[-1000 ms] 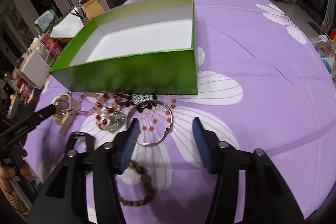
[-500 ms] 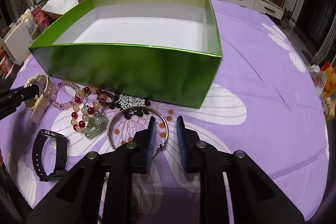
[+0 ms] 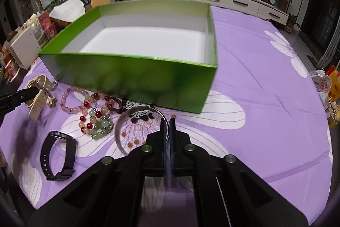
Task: Organize jewelry
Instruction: 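Grasp the white watch with the left tool while the right tool grasps the silver bangle, then carry the watch and bangle into the green box and open both tools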
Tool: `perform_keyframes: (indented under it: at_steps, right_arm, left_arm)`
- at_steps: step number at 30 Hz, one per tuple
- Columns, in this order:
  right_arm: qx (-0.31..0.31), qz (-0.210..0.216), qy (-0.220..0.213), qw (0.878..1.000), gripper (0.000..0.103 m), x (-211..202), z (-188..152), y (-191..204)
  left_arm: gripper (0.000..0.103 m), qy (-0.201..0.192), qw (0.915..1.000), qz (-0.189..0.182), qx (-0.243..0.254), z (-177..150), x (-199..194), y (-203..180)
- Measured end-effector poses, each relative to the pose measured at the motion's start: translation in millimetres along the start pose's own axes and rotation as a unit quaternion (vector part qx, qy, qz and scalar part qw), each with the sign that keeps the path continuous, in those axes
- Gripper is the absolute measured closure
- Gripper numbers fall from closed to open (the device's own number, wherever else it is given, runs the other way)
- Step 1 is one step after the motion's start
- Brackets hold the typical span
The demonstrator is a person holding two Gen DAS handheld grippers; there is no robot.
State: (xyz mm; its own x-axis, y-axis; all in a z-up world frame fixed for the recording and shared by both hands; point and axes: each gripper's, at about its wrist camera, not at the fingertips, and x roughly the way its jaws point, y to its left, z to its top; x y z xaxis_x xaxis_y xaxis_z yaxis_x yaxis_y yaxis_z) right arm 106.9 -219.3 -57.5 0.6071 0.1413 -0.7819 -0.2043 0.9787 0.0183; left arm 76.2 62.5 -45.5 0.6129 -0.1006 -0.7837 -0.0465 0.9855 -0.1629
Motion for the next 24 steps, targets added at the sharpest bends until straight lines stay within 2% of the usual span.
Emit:
perform_keyframes:
  at_steps: [5, 14, 24]
  right_arm:
    - [-0.006, -0.009, -0.03, 1.0, 0.1, -24.9, 2.0, -0.9]
    - [0.003, -0.005, -0.088, 0.996, 0.1, -60.5, 26.7, -12.0]
    - [0.014, -0.003, -0.113, 0.993, 0.1, -54.4, 61.2, -17.7]
  left_arm:
    - [0.086, -0.02, 0.9998, 0.0, -0.004, 4.7, -20.8, 6.0]
    - [0.086, -0.058, 0.9983, -0.002, 0.005, 32.1, -46.4, -1.0]
    - [0.086, -0.075, 0.9965, -0.008, 0.034, 74.2, -34.9, -33.7]
